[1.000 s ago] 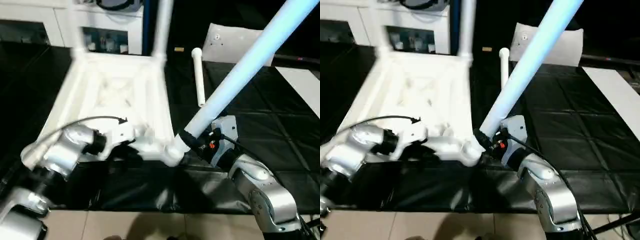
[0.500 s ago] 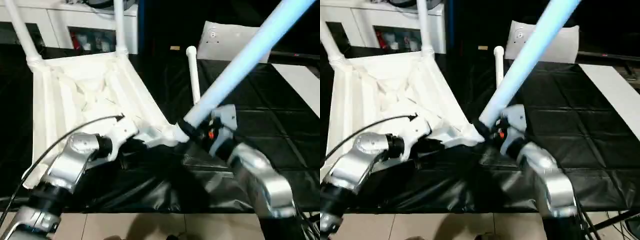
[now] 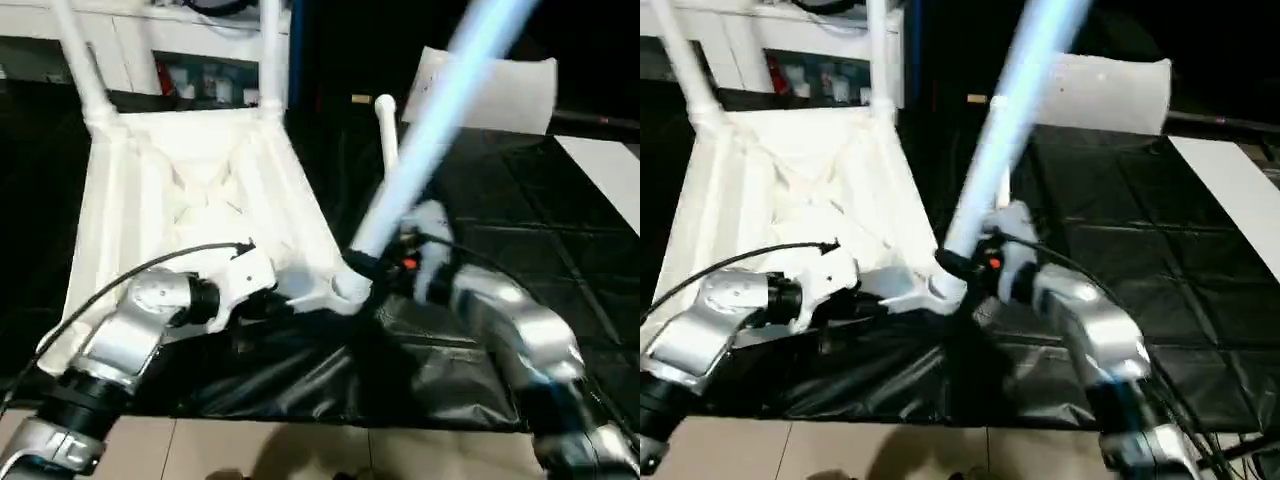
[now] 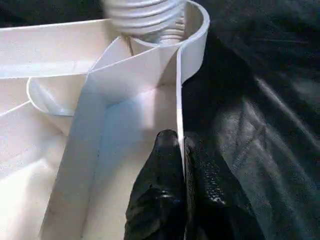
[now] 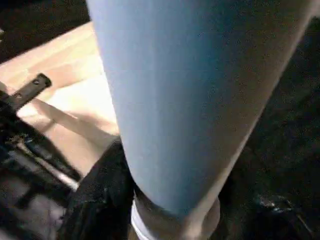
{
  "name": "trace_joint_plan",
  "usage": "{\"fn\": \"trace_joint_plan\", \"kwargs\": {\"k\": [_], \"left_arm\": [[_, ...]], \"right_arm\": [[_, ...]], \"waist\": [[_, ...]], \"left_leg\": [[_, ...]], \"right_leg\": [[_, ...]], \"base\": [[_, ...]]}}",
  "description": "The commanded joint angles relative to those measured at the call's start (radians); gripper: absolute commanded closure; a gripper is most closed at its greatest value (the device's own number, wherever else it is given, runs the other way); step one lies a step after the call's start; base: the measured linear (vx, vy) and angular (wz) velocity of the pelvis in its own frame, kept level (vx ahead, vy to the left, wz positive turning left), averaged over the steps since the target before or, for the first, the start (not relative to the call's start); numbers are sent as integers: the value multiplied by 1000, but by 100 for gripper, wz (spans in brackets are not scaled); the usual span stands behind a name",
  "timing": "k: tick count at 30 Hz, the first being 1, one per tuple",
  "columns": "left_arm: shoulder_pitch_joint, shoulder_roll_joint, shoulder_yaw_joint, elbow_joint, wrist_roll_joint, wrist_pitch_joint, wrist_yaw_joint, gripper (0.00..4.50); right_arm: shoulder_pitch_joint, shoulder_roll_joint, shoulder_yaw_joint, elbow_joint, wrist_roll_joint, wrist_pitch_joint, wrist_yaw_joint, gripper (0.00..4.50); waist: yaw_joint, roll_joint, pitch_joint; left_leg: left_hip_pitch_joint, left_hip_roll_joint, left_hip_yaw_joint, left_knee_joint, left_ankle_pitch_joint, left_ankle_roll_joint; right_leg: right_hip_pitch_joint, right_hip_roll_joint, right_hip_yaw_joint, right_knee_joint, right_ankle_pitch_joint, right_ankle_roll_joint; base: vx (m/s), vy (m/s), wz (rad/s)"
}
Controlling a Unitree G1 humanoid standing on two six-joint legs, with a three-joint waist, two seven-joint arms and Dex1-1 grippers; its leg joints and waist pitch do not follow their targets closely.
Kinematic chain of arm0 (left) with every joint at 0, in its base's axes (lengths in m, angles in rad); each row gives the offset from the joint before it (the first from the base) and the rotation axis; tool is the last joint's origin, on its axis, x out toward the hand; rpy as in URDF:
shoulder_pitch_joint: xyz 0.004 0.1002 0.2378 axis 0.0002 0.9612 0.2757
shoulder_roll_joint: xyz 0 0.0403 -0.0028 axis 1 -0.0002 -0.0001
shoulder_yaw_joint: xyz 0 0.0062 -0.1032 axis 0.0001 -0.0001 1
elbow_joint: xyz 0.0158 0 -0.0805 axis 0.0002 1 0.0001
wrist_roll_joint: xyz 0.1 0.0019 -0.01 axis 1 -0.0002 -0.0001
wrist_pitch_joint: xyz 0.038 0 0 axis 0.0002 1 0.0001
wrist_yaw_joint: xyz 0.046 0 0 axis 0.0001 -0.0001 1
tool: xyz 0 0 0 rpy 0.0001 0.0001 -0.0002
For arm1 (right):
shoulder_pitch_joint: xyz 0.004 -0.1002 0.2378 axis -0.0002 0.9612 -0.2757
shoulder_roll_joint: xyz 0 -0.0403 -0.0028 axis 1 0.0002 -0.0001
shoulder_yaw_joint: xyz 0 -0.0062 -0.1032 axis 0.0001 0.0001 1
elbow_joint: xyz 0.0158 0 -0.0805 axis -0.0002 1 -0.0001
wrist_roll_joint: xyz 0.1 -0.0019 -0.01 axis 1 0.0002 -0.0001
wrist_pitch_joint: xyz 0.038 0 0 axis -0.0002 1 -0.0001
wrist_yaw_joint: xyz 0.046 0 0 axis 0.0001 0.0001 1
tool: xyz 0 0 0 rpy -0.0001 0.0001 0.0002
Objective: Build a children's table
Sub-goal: Insert table leg to table base
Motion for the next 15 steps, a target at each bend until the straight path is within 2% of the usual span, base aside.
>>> {"fn": "trace_joint_plan", "kwargs": {"k": [1, 3, 8, 10, 12, 13, 15], "left_arm": [[8, -11, -45, 21, -6, -27, -36, 450], [6, -12, -44, 26, -5, -31, -37, 450], [-16, -20, -38, 59, -8, -40, -46, 450], [-21, -21, -37, 68, -8, -42, -48, 450], [-29, -19, -38, 76, -12, -39, -58, 450], [-32, -17, -40, 77, -15, -38, -66, 450], [-38, -14, -42, 79, -20, -35, -80, 450]], "right_arm": [[-20, -2, 12, 20, -18, -26, 12, 259], [-24, -1, 17, 29, -21, -31, 21, 259], [-28, -15, 58, 60, -59, -62, 72, 259], [-28, -20, 63, 64, -64, -64, 77, 259], [-24, -31, 63, 57, -65, -56, 89, 259], [-23, -37, 62, 54, -65, -55, 94, 259], [-17, -49, 62, 50, -69, -56, 102, 259]], "waist": [[0, -12, -61], [2, -10, -61], [3, -20, -60], [6, -20, -57], [6, -18, -58], [8, -14, -58], [7, -14, -58]], "left_leg": [[3, 99, -26, -78, -31, 53], [5, 100, -26, -78, -33, 53], [4, 100, -27, -80, -83, 35], [5, 100, -29, -82, -109, 23], [4, 102, -30, -83, -112, 17], [6, 101, -31, -83, -113, 16], [3, 101, -31, -83, -111, 17]], "right_leg": [[50, -111, 68, -60, -190, -208], [50, -111, 68, -61, -191, -207], [50, -113, 69, -69, -263, -184], [48, -114, 69, -76, -324, -164], [47, -114, 69, -75, -331, -157], [46, -113, 70, -76, -331, -156], [48, -113, 69, -75, -320, -160]], "base": [[0, 0, 0], [0, 0, 0], [0, 0, 0], [0, 0, 0], [0, 0, 0], [0, 0, 0], [0, 0, 0]]}}
